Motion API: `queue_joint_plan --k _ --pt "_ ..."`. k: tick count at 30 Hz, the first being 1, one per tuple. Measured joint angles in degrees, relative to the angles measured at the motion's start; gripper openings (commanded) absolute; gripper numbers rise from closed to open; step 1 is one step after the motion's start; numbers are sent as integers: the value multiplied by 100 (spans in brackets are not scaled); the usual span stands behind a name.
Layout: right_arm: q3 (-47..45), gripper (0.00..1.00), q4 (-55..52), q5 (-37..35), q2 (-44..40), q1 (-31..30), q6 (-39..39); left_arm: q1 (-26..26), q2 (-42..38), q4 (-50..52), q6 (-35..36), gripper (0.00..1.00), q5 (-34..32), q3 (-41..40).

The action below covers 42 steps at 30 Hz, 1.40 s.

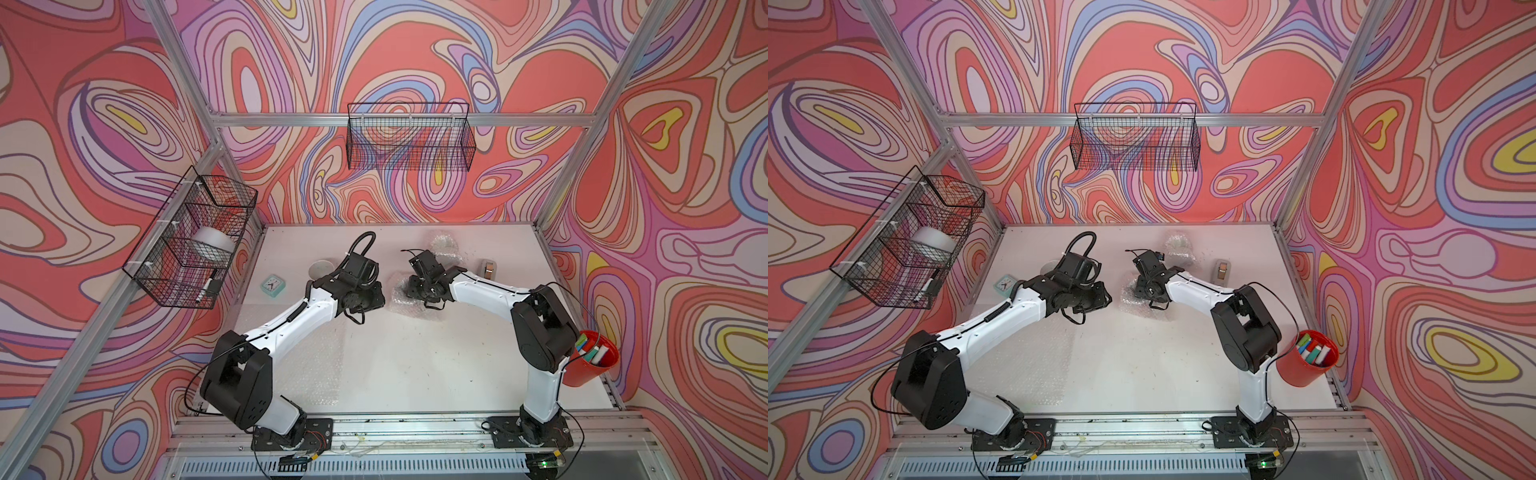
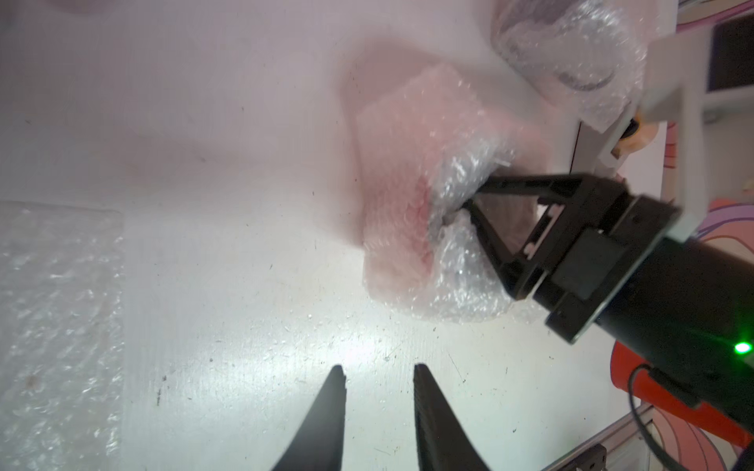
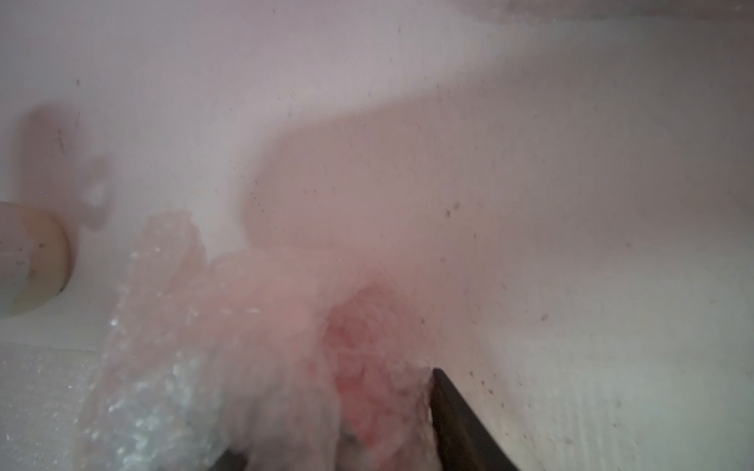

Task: Wrap mugs in bubble wrap
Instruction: Wrap the mug in bubble wrap, then move the bubble wrap to the center of the board.

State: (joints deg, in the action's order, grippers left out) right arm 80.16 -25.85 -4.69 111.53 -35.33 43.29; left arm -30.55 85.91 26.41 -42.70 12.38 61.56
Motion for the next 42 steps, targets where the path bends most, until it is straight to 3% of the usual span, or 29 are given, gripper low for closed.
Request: queue_joint_plan --k 8,14,17,22,24,32,35,42 --pt "46 79 24 503 -107 7 -46 -15 24 -286 -48 24 175 -328" --pt "-254 83 -96 713 -846 2 -605 -15 343 -509 -87 23 205 -328" --pt "-343 83 -210 697 -1200 4 -1010 -15 564 -553 -90 23 249 -323" --pt "-758 70 -219 743 -1613 15 -1932 -17 776 -568 -103 23 280 -214" --pt "-999 70 -256 811 -1722 39 -2371 -17 841 -564 -103 23 278 -83" --pt "-1464 85 -317 1036 -1755 273 -3563 -2 1362 -509 -103 23 160 846" --pt "-1458 86 -184 1139 -1742 398 -3797 61 1668 -472 -103 23 122 1161" --pt "-1141 71 127 1344 -1132 527 -4013 299 2194 -278 -105 24 177 1738"
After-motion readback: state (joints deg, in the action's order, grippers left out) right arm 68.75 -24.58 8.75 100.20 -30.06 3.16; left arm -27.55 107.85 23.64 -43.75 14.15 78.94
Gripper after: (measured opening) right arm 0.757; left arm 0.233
